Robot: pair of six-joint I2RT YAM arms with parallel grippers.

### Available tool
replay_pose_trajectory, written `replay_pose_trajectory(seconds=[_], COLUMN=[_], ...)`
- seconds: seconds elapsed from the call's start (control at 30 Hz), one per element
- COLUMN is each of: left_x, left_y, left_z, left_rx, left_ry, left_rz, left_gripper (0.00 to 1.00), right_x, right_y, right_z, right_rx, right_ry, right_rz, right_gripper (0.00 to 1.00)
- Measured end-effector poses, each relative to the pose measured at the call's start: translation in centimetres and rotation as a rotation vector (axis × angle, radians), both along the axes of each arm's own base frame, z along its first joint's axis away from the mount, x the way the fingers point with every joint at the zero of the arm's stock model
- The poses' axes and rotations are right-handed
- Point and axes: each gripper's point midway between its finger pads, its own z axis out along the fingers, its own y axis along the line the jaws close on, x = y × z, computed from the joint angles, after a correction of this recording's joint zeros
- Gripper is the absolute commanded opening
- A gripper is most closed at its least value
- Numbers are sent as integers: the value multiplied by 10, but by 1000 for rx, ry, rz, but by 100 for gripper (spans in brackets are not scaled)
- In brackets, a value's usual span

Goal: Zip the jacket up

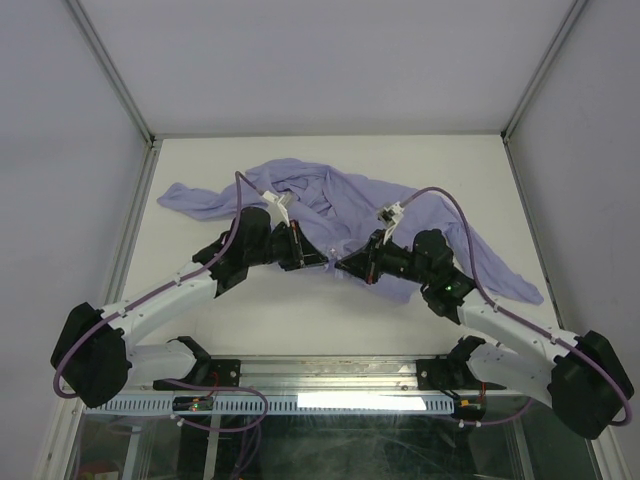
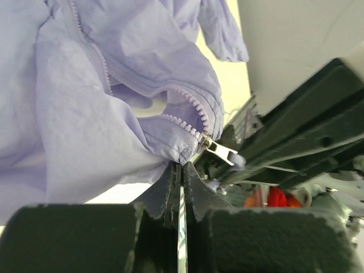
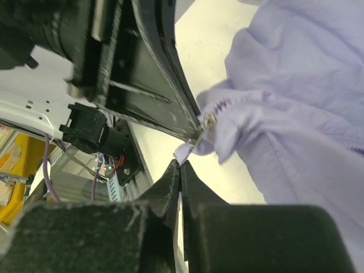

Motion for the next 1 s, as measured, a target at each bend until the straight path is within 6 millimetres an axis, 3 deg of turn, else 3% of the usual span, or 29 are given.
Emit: replay_pose_trajectory(seconds=[0.17,0.3,0.47,0.6,0.73,0.9,1.0], left_x=[-11,-22,-19,-17,-28,-32,-31], left_y=[-3,-16,-15,-7,6,22,28], left_z=[-11,0,-1,-3,-10,-22,-27], left_rx=[117,163,246,314,356,417,431], left_ry=[-66,-167,-279,-337,-350,-310,-253], left_rz=[-38,-85,-57,-28,-40,-3,52], left_gripper=[0,0,0,0,0,29,40], right_x=[7,22,55,64,78,86,84], right_y=[5,13,11,15,16,13,20], right_z=[30,42,24,5,1,4,10], right_rx=[-7,-35,-133,-201,-230,-215,-185], right_ry=[10,54,212,335,356,358,360], right_rz=[-1,-15,-86,-82,-111,-129,-119], right_gripper=[0,0,0,0,0,0,0])
